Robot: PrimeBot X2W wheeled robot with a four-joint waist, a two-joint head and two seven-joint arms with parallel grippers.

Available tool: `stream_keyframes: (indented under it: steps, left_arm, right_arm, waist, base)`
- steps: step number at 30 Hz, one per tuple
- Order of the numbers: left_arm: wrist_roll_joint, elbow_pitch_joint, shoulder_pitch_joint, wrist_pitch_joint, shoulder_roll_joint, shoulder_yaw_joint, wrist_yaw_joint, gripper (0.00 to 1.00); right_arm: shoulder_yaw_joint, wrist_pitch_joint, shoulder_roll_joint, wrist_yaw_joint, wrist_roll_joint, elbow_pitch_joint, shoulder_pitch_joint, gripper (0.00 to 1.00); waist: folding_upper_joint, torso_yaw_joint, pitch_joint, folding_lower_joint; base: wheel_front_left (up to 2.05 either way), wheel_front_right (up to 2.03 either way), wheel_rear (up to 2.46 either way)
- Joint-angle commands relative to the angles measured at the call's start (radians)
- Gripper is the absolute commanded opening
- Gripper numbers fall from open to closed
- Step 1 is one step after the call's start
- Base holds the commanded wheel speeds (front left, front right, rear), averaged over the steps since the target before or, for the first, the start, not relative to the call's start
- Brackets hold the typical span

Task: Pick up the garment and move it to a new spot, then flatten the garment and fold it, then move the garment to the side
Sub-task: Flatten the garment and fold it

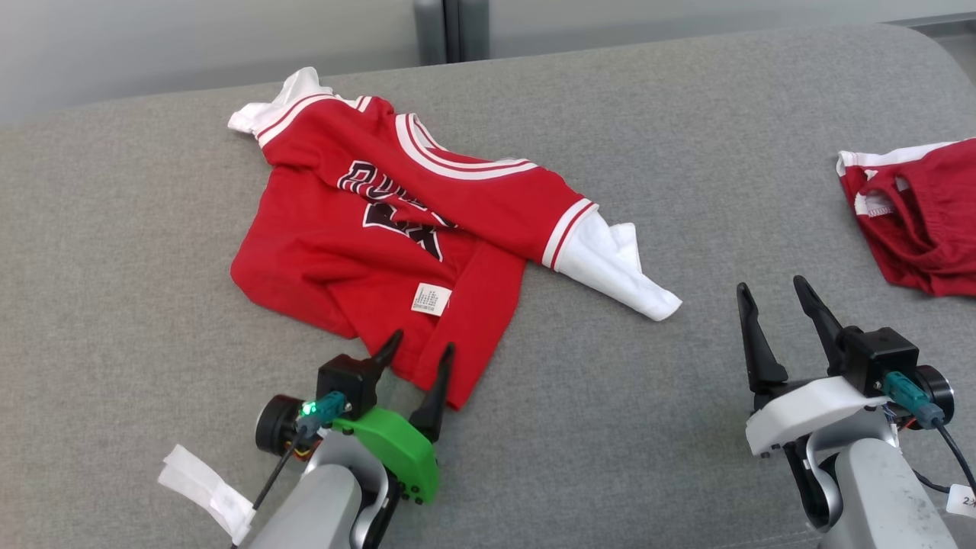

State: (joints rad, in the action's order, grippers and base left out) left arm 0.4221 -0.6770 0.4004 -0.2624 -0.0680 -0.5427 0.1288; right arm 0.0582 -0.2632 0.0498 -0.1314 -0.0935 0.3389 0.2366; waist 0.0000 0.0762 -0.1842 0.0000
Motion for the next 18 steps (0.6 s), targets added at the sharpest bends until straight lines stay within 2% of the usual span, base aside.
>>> stream_keyframes:
  steps: [1,11,13,15,18]
  left_arm:
    - [0.005,-0.007,-0.015,-0.003,-0.005,-0.005,0.003,1.00]
    - [0.021,-0.075,-0.027,-0.003,-0.012,-0.041,0.003,1.00]
    - [0.025,-0.081,-0.029,-0.003,-0.011,-0.048,0.003,0.97]
    - [0.026,-0.085,-0.031,-0.003,-0.011,-0.054,0.003,0.87]
    - [0.023,-0.078,-0.030,-0.002,-0.011,-0.064,0.003,0.18]
  right_arm:
    - [0.001,-0.002,0.003,0.002,0.005,0.001,-0.011,1.00]
    - [0.000,-0.002,0.003,0.002,0.012,0.000,-0.006,1.00]
    - [0.000,-0.002,0.004,0.002,0.013,-0.001,-0.008,1.00]
    - [0.000,-0.002,0.003,0.002,0.014,0.001,-0.010,1.00]
    - [0.001,-0.002,0.003,0.002,0.017,0.004,-0.013,1.00]
  waist:
    - [0.0000,0.001,-0.002,0.0000]
    - [0.0000,0.007,-0.007,0.0000]
    - [0.0000,0.005,-0.007,0.0000]
    - [0.0000,0.004,-0.006,0.0000]
    - [0.0000,0.002,-0.003,0.0000]
  base:
    - [0.00,0.00,0.00]
    - [0.00,0.00,0.00]
    - [0.00,0.00,0.00]
    - [0.00,0.00,0.00]
    - [0.00,0.00,0.00]
